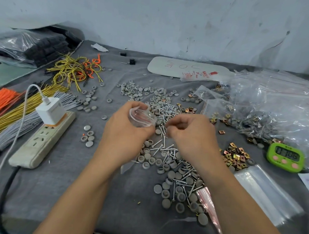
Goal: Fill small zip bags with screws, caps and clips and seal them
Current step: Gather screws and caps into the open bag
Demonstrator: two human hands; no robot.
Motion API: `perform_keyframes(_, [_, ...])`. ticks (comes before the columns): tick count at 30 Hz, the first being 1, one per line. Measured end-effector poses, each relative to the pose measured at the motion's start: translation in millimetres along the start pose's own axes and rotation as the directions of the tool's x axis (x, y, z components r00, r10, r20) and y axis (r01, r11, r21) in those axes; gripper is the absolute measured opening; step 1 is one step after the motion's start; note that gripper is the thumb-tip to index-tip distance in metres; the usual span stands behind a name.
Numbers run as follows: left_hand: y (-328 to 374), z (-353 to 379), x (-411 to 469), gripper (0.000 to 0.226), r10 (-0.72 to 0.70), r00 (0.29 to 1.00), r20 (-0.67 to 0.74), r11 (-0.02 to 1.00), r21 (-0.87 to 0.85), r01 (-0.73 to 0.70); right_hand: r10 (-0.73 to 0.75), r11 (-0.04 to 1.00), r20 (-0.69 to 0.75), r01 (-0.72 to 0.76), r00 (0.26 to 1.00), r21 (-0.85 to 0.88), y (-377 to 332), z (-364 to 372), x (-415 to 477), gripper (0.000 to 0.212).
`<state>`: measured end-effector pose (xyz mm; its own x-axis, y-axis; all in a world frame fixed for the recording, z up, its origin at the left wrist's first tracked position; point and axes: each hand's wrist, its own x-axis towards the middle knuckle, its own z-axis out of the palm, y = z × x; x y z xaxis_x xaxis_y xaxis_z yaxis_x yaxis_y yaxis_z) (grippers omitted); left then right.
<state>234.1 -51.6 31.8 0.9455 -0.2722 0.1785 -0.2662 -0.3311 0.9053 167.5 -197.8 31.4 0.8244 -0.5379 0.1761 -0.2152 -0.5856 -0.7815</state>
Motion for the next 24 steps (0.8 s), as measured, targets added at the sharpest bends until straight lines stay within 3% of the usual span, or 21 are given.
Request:
perform_keyframes(3, [5.3, -3.9, 0.6, 0.04, -0.07, 0.997, -0.014, 0.972, -0.226, 0.065, 0.005, 0.935, 0.267, 0.09, 0.964, -0.342, -2.1, 8.2, -10.6, 0.004])
perform_keyframes(5, [8.2, -6.1, 0.7, 0.041, -0.105, 0.994, 0.039, 0.92, -0.375, 0.112, 0.008, 0.862, 0.364, 0.178, 0.931, -0.475, -4.5, 15.0, -17.8, 0.015])
perform_keyframes(9, [9.7, -8.6, 1.3, 0.049, -0.142, 0.976, 0.166, 0.745, -0.631, 0.216, -0.095, 0.789, 0.336, 0.277, 0.937, -0.549, -5.7, 23.8, -24.8, 0.014])
perform_keyframes(10, [8.9, -9.3, 1.3, 0.052, -0.129, 0.979, 0.158, 0.742, -0.639, 0.201, -0.111, 0.79, 0.331, 0.285, 0.937, -0.543, -5.1, 24.8, -25.4, 0.013])
perform_keyframes(13, [4.8, -9.9, 3.0, 0.056, -0.025, 0.998, 0.059, 0.868, -0.494, 0.051, -0.091, 0.821, 0.315, 0.25, 0.945, -0.513, -4.4, 22.5, -23.1, 0.013])
perform_keyframes(16, [6.4, -8.0, 2.2, 0.055, 0.004, 0.997, 0.074, 0.867, -0.497, 0.033, 0.003, 0.897, 0.256, 0.111, 0.967, -0.429, -2.1, 16.0, -15.7, 0.006])
perform_keyframes(19, [8.4, -8.7, 1.7, 0.045, -0.024, 0.994, 0.111, 0.842, -0.534, 0.079, 0.007, 0.965, 0.124, 0.026, 0.992, -0.262, 3.3, 10.8, -8.1, 0.024])
perform_keyframes(21, [6.4, -7.6, 1.0, 0.039, 0.001, 0.998, 0.062, 0.941, -0.338, 0.02, -0.034, 0.999, -0.001, 0.034, 0.999, 0.0, 0.6, 5.9, -4.7, 0.025])
perform_keyframes(24, [6.6, -1.2, -3.8, 0.039, 0.119, 0.993, 0.017, 0.986, 0.118, -0.121, -0.036, 0.903, -0.107, 0.078, 0.994, 0.423, -8.5, -1.3, -4.3, 0.016])
